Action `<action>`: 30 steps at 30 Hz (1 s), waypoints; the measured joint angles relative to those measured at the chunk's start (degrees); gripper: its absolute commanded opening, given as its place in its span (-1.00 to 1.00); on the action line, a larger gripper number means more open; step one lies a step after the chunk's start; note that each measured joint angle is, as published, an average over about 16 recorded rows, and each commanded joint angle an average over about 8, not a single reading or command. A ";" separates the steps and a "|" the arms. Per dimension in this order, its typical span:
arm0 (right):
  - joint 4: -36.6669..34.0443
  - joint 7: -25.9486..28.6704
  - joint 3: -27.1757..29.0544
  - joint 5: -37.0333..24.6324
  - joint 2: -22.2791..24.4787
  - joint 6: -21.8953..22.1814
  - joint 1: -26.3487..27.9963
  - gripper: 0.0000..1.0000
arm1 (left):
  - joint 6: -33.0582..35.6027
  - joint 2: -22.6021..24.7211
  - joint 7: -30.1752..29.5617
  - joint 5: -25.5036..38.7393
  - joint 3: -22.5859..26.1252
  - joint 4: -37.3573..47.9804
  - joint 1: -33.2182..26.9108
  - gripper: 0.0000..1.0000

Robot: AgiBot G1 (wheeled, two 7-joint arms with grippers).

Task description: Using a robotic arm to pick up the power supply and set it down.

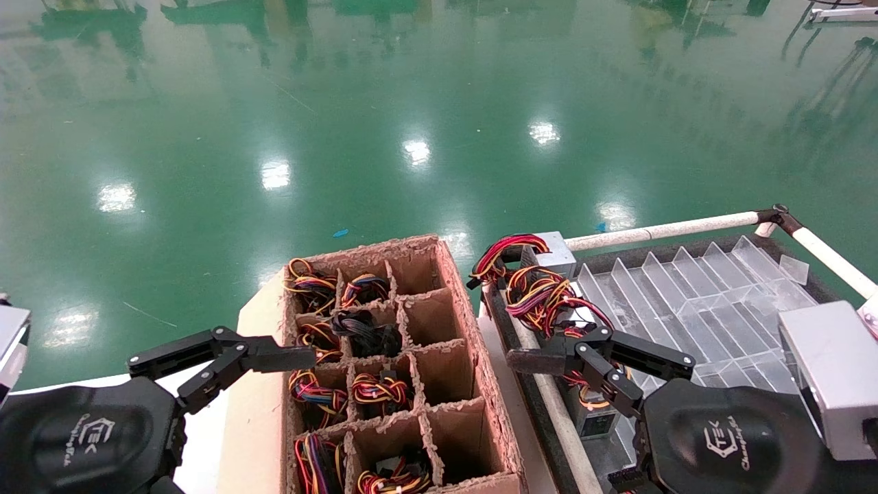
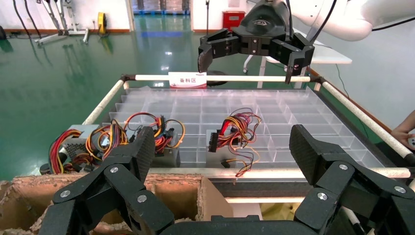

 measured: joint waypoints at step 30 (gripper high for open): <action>0.00 0.00 0.00 0.00 0.00 0.00 0.00 1.00 | 0.00 0.00 0.00 0.00 0.00 0.00 0.00 1.00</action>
